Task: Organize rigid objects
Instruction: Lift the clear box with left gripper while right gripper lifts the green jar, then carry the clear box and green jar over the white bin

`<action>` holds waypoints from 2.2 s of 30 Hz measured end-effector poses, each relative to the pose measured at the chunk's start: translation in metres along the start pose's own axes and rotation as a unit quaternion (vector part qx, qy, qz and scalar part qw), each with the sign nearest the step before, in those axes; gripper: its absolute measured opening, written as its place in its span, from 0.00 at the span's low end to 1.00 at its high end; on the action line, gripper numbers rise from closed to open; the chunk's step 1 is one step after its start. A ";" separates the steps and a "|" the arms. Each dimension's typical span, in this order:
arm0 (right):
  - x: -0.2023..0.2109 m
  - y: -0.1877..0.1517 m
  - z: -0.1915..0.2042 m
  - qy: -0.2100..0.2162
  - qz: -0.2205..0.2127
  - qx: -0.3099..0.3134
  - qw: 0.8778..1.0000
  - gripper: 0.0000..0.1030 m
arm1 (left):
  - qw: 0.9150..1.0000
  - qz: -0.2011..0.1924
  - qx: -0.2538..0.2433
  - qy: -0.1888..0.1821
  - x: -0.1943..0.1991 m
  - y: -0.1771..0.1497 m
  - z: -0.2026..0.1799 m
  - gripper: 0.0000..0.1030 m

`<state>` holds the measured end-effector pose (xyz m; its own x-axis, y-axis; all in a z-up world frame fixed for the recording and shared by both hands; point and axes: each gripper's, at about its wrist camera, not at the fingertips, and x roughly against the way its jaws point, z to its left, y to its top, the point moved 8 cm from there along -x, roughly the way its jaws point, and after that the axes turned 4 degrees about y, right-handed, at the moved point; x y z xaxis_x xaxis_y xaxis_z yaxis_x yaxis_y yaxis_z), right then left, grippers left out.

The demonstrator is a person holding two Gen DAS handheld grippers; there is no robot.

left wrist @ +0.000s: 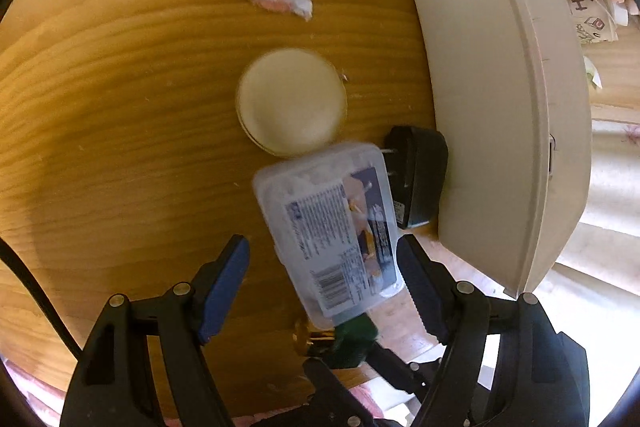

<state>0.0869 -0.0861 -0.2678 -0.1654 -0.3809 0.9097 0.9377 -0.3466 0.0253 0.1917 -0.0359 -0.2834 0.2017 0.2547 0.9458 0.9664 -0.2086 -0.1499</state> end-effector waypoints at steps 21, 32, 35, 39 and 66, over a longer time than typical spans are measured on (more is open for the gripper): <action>0.021 -0.010 -0.034 -0.006 0.002 -0.007 1.000 0.30 | 0.998 0.029 0.059 -0.009 -0.017 0.020 -0.010 0.85; 0.045 -0.004 -0.071 -0.019 -0.001 -0.010 1.000 0.27 | 0.995 0.035 0.082 0.042 -0.030 0.035 -0.031 0.89; 0.050 -0.002 -0.078 -0.021 0.001 -0.002 1.000 0.27 | 0.993 0.036 0.106 0.036 -0.030 0.036 -0.026 0.89; 0.058 0.005 -0.084 -0.023 0.002 0.014 1.000 0.27 | 0.991 0.026 0.129 0.024 -0.024 0.032 0.004 0.86; 0.067 0.030 -0.044 0.010 0.053 0.162 0.985 0.26 | 0.958 -0.003 0.277 -0.078 -0.050 -0.067 0.079 0.67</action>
<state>0.0907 -0.1604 -0.2240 -0.0648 -0.4174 0.9064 0.9978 -0.0142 0.0648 0.1289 0.0394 -0.3437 0.1753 0.4010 0.8991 0.8950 0.3156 -0.3153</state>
